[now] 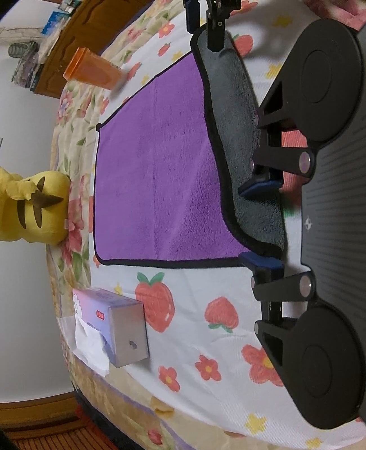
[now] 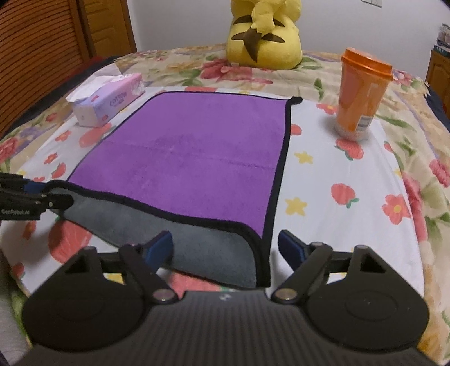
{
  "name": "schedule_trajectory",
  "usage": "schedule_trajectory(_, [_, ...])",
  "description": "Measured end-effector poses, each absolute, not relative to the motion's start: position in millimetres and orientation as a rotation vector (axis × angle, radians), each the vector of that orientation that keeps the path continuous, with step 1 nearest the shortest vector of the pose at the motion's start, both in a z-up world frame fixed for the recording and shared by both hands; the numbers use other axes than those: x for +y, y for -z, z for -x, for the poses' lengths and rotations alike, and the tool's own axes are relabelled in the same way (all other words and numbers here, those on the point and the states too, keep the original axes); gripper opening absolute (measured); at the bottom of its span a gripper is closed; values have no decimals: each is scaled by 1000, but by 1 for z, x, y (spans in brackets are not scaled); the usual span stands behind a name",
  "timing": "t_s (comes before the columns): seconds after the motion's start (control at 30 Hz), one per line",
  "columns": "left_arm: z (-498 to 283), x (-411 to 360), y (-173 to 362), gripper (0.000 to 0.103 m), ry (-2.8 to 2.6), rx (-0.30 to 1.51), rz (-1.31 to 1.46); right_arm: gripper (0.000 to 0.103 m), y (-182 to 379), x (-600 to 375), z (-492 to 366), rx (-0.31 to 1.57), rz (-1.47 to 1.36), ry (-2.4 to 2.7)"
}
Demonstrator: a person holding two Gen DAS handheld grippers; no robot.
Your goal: Fold towel
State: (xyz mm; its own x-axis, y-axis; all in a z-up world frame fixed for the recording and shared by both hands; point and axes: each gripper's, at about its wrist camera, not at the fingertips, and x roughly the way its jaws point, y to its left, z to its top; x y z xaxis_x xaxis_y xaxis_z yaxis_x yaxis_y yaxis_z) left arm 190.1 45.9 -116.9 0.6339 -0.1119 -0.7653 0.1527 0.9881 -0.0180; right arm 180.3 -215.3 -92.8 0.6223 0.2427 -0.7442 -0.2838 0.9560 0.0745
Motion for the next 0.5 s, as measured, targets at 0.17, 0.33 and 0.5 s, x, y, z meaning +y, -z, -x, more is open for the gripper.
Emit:
schedule_trajectory(0.17, [-189, 47, 117, 40, 151, 874, -40, 74, 95, -217, -183, 870, 40, -315])
schedule_trajectory(0.33, [-189, 46, 117, 36, 152, 875, -41, 63, 96, -218, -184, 883, 29, -327])
schedule_trajectory(0.5, [-188, 45, 117, 27, 156, 875, -40, 47, 96, -221, -186, 886, 29, -322])
